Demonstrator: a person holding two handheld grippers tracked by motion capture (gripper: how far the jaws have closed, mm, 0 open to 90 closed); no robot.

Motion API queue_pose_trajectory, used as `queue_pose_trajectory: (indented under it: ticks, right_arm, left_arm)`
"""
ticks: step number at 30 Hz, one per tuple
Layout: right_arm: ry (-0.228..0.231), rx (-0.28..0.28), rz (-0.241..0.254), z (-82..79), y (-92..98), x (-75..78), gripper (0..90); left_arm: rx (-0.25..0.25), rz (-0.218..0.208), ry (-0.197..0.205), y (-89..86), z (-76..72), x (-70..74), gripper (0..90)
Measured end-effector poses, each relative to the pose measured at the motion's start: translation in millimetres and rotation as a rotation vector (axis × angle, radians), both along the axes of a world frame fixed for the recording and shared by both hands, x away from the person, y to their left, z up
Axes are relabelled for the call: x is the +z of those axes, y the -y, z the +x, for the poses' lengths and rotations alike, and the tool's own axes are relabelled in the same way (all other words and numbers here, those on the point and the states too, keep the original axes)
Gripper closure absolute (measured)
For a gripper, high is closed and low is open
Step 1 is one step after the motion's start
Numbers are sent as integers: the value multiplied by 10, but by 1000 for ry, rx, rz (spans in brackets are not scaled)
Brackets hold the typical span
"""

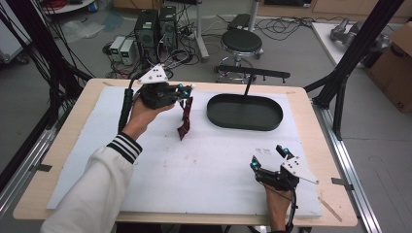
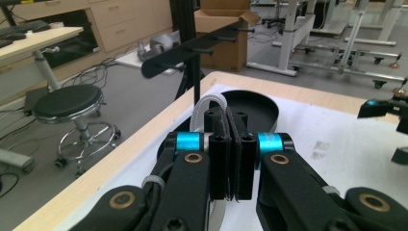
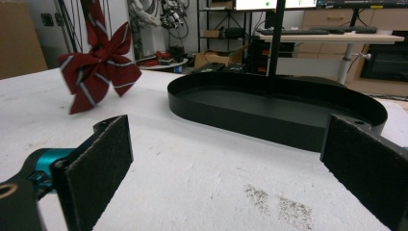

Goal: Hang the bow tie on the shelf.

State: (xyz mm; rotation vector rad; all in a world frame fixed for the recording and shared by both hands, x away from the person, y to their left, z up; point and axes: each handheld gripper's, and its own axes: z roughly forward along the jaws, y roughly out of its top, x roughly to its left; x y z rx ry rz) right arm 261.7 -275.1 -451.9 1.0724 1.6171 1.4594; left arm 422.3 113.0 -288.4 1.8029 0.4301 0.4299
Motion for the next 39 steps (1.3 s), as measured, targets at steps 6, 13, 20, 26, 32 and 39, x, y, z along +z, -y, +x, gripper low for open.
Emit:
queue_pose_trajectory:
  ticks: [6,13,20,26,32,39]
  right_arm:
    - [0,0,1,1,8,0,31]
    - [-1,0,9,1,8,-1,31]
    - [0,-7,14,6,16,-2,31]
    - [-4,-6,18,4,18,-1,31]
    - [-8,-3,23,9,24,-1,31]
    - [-11,-4,25,9,25,-1,31]
  left_arm:
    - [-30,-17,15,231,77,110,877]
    - [-56,-38,16,413,188,206,877]
    - [-63,-45,0,549,326,251,877]
    - [-69,-55,-29,673,435,237,877]
    - [-91,-60,-43,819,526,285,877]
    - [-125,-76,-44,985,588,318,877]
